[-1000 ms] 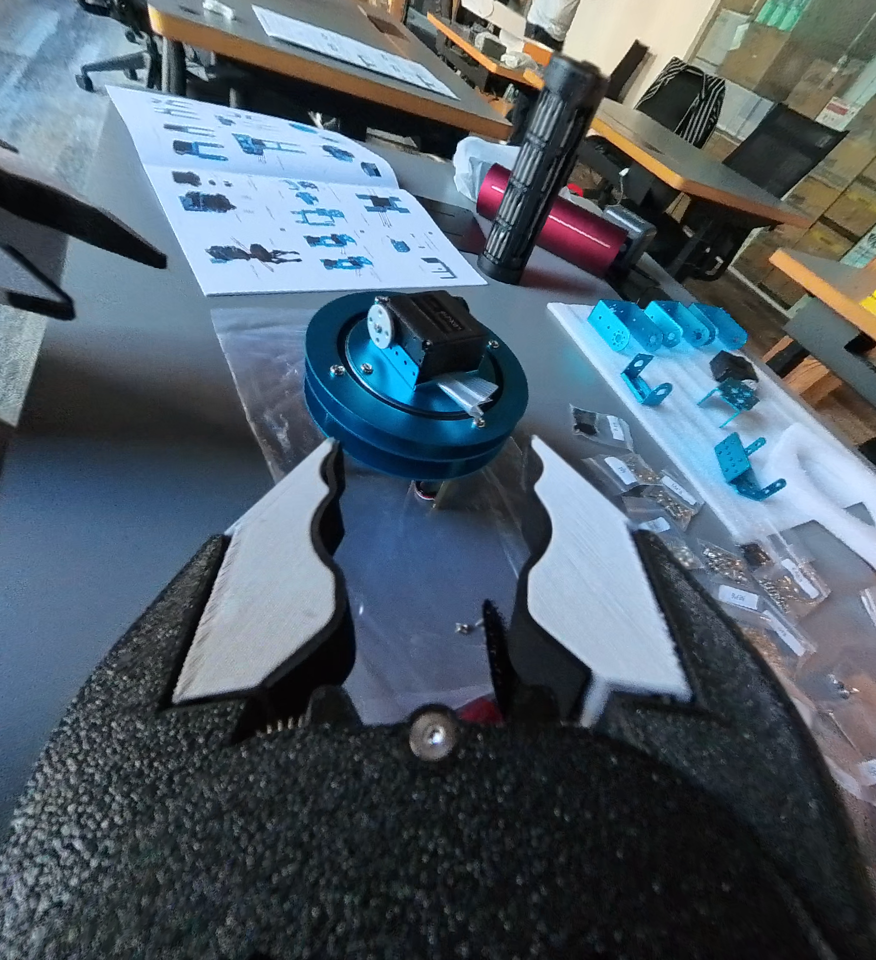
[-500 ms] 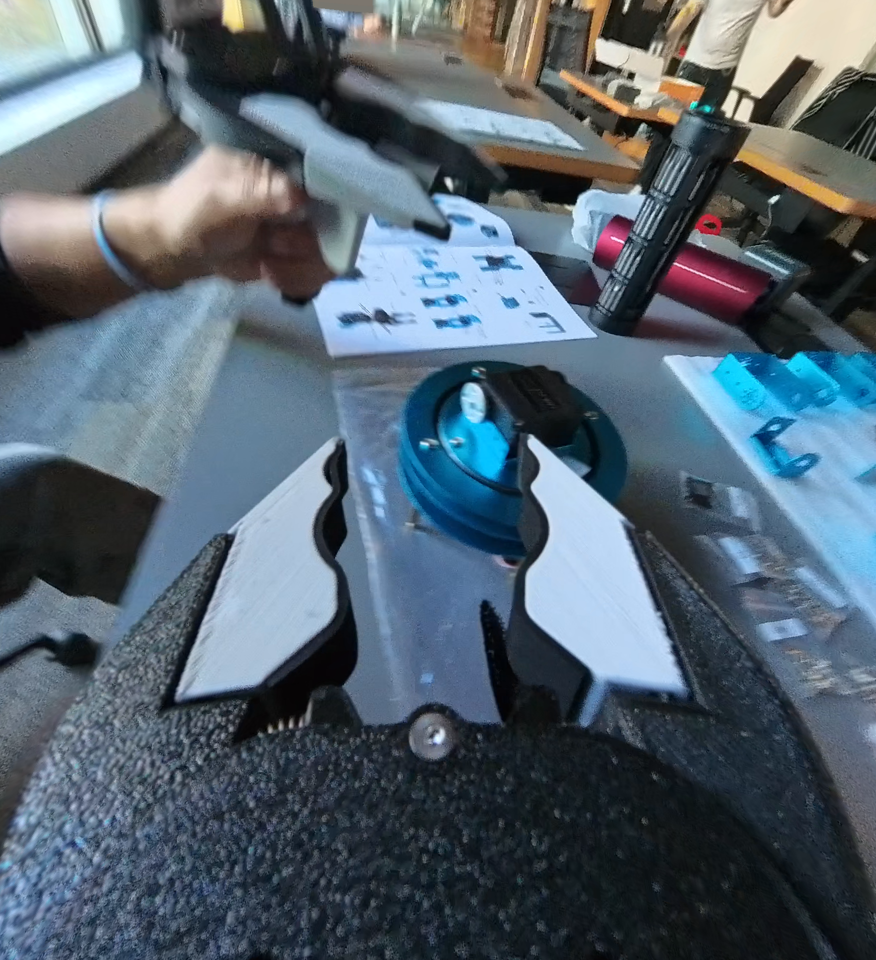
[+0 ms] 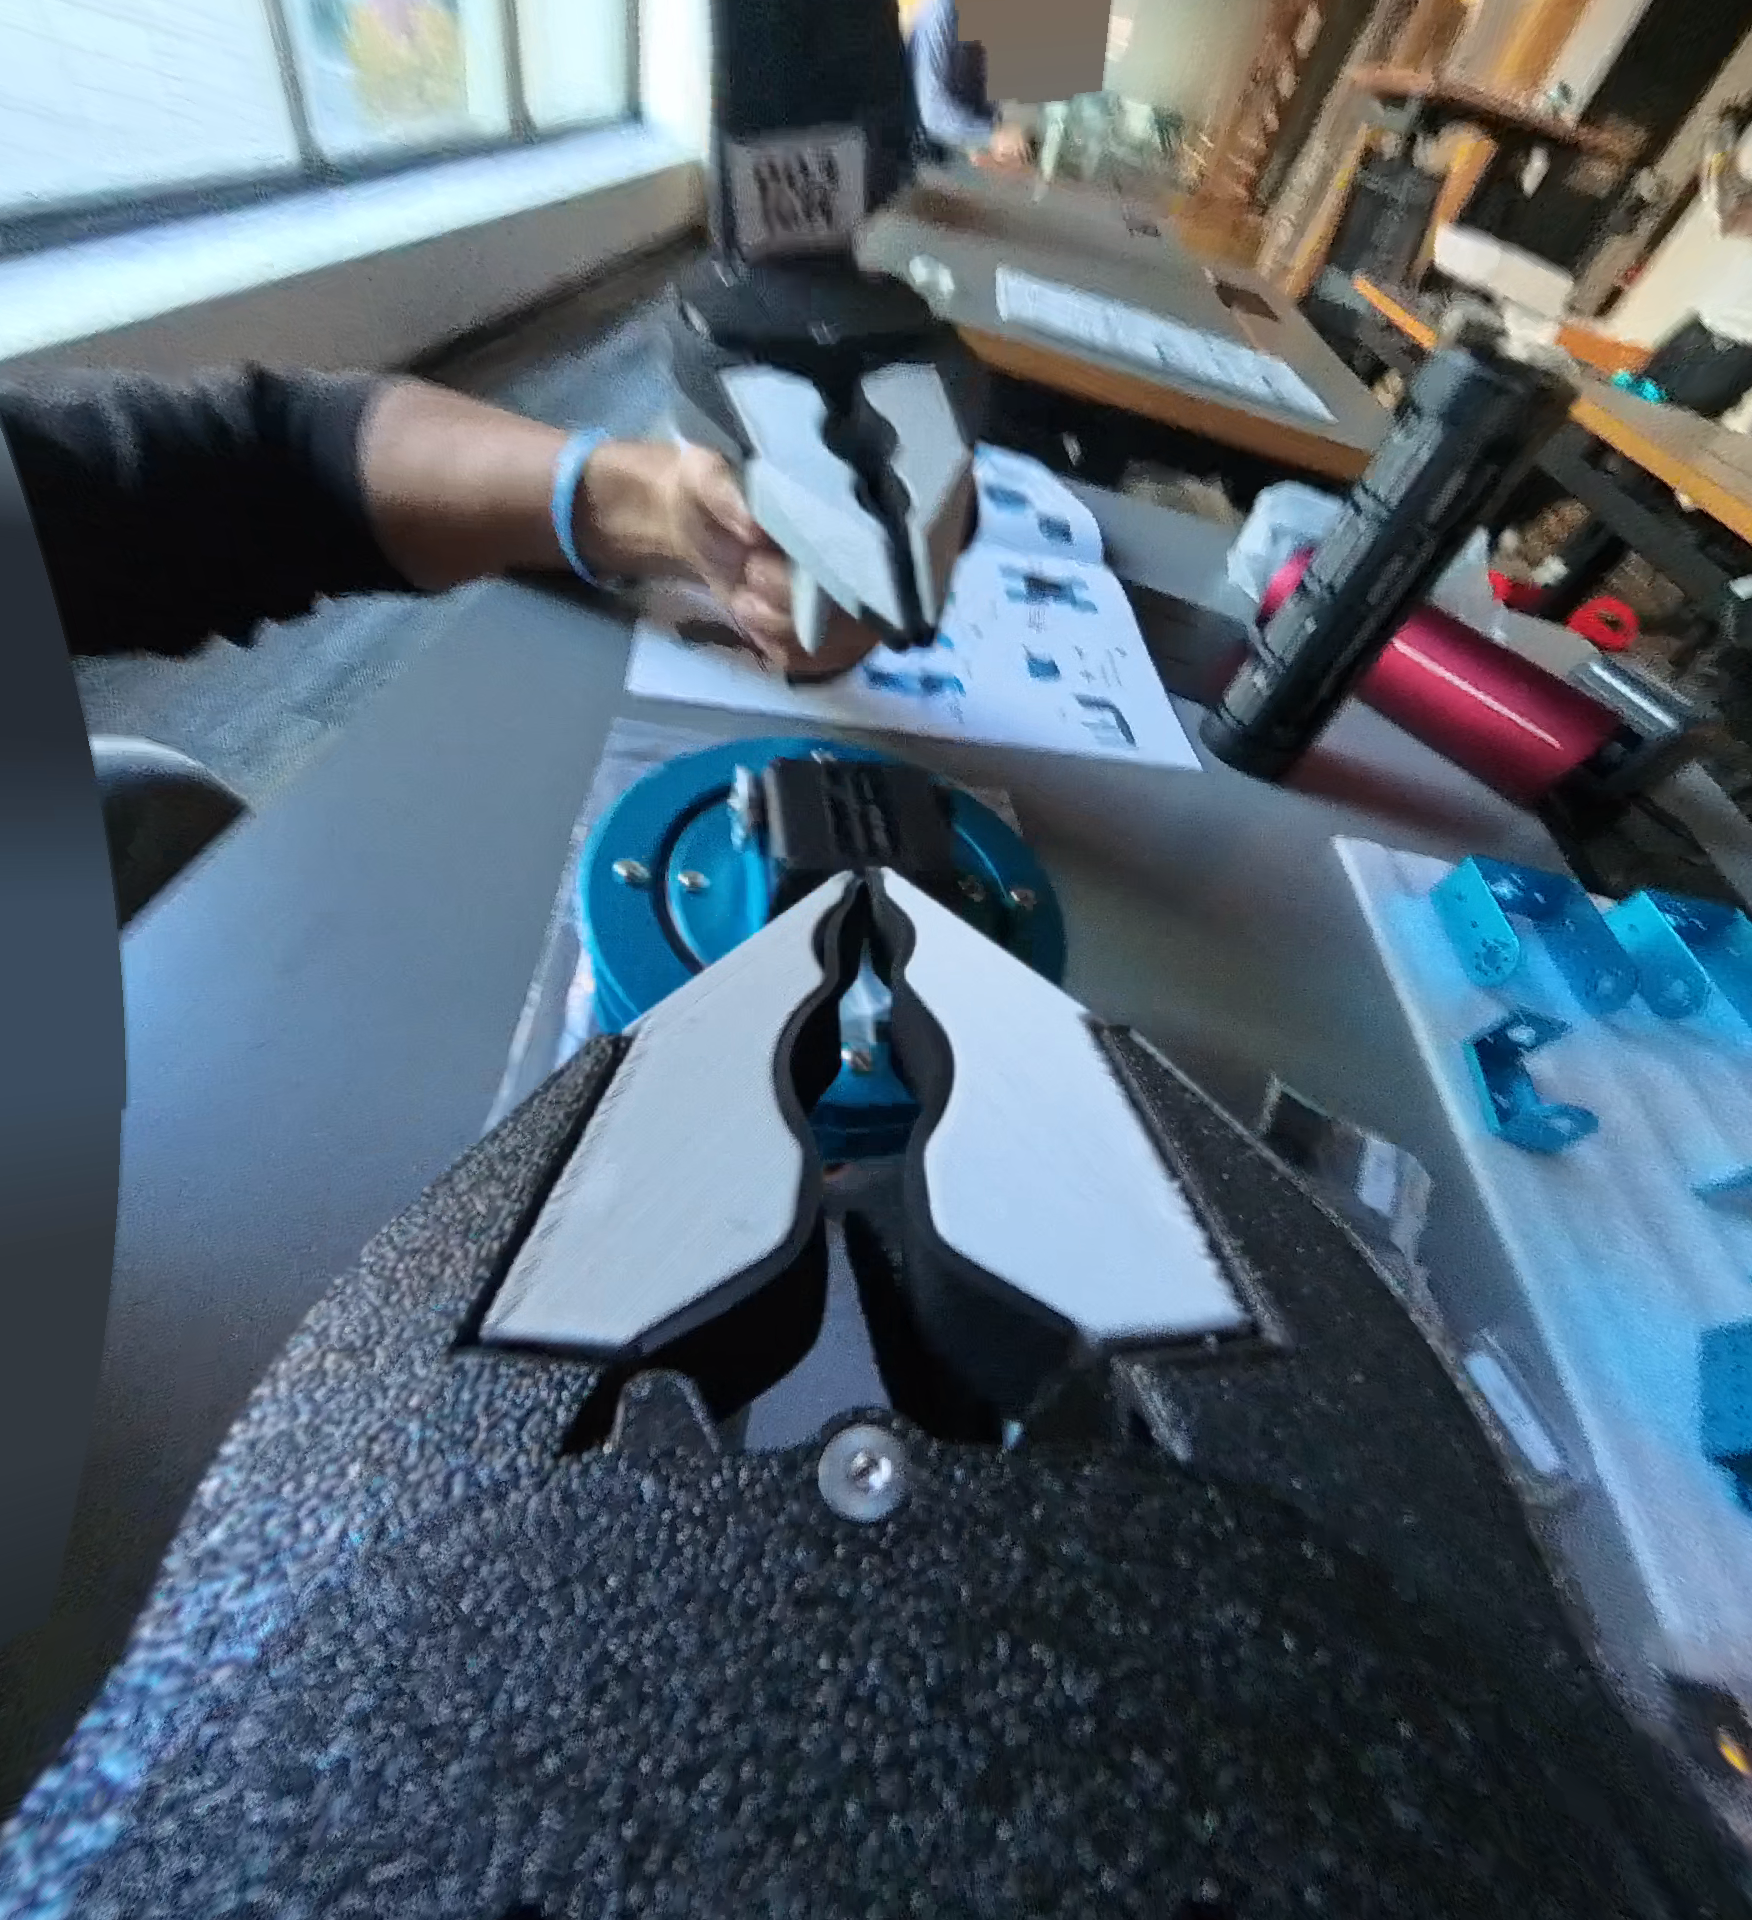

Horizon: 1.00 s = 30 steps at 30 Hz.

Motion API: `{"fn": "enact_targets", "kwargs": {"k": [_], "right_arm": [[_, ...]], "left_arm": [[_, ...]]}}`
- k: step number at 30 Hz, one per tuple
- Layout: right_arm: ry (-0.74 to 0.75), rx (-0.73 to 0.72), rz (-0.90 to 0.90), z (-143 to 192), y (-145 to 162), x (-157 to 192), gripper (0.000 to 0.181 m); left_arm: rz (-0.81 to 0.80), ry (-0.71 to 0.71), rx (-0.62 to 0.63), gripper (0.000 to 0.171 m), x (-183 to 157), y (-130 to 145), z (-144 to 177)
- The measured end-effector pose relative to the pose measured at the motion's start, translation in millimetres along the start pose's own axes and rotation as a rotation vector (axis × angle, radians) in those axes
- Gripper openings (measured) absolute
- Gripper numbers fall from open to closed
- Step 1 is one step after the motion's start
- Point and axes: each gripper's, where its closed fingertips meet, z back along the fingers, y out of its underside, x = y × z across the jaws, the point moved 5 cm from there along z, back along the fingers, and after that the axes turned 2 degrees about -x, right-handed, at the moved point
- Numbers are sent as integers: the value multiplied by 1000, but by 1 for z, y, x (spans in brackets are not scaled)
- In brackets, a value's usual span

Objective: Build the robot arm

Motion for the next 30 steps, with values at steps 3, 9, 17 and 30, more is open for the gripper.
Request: {"fn": "enact_targets", "kwargs": {"k": [3,9,17,30], "right_arm": [[16,72,44,-6,5,-3,0],[6,94,12,-9,8,2,0],[22,128,23,-17,9,9,0],[34,115,-12,-16,11,4,0]], "left_arm": [[-16,11,10,0,-3,2,8],[-23,52,69,0,-9,12,4],[-76,54,121,0,-22,18,-15],[-65,57,143,0,-23,24,-18]]}}
